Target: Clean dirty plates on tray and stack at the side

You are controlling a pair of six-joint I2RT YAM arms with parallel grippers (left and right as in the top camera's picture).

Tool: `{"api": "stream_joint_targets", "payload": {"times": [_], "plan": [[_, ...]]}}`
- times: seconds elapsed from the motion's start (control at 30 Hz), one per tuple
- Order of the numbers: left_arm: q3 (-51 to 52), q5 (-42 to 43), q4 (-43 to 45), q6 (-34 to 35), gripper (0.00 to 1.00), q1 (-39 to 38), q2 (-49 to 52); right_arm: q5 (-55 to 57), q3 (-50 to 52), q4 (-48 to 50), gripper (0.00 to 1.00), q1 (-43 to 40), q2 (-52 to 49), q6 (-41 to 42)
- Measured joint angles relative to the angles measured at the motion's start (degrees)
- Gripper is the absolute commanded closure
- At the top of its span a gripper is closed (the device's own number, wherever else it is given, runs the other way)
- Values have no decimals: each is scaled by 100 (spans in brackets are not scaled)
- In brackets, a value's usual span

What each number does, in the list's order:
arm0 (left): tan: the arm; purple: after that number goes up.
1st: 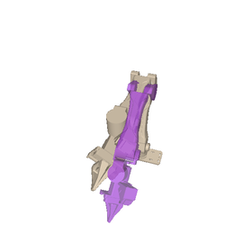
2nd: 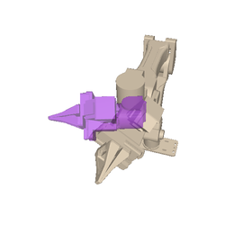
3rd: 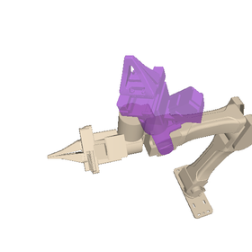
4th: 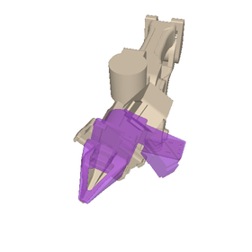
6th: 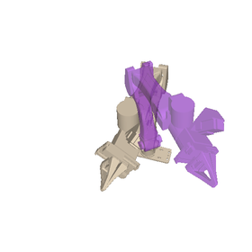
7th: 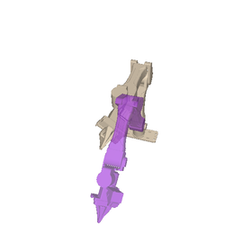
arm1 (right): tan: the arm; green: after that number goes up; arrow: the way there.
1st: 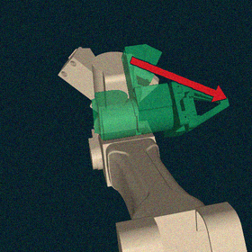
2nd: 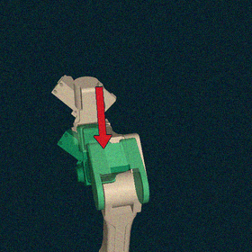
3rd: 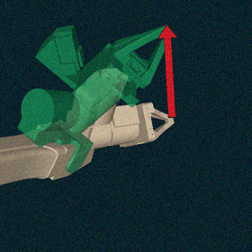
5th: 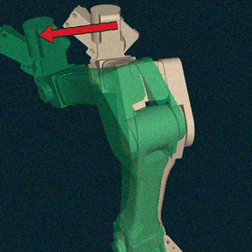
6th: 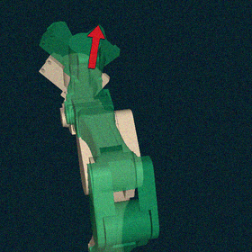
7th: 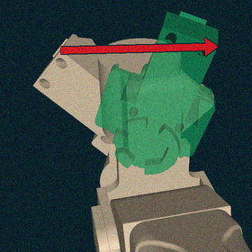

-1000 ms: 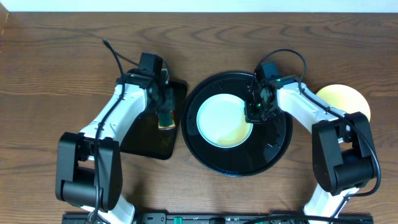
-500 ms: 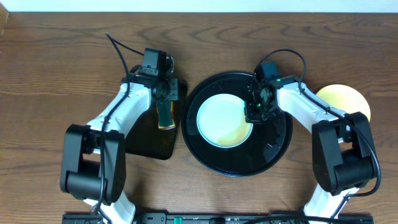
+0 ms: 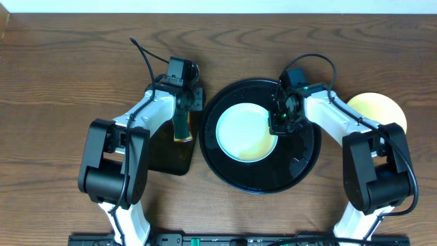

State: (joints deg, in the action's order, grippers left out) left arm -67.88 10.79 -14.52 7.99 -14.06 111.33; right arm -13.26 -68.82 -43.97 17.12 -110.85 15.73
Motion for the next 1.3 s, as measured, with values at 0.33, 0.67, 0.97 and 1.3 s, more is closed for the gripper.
{"api": "stream_joint_targets", "payload": {"times": [0.33, 0.67, 0.97, 1.3], "plan": [[0, 0, 1143, 59, 83, 0, 0, 2, -7, -44, 99, 0, 0, 0], [0, 0, 1250, 125, 84, -2, 0, 0, -9, -59, 98, 0, 0, 2], [9, 4, -848, 149, 83, -2, -761, -39, 26, -11, 91, 17, -2, 17], [-7, 39, -2922, 168, 88, -2, -1397, -20, 31, 17, 99, 0, 15, 31]]}}
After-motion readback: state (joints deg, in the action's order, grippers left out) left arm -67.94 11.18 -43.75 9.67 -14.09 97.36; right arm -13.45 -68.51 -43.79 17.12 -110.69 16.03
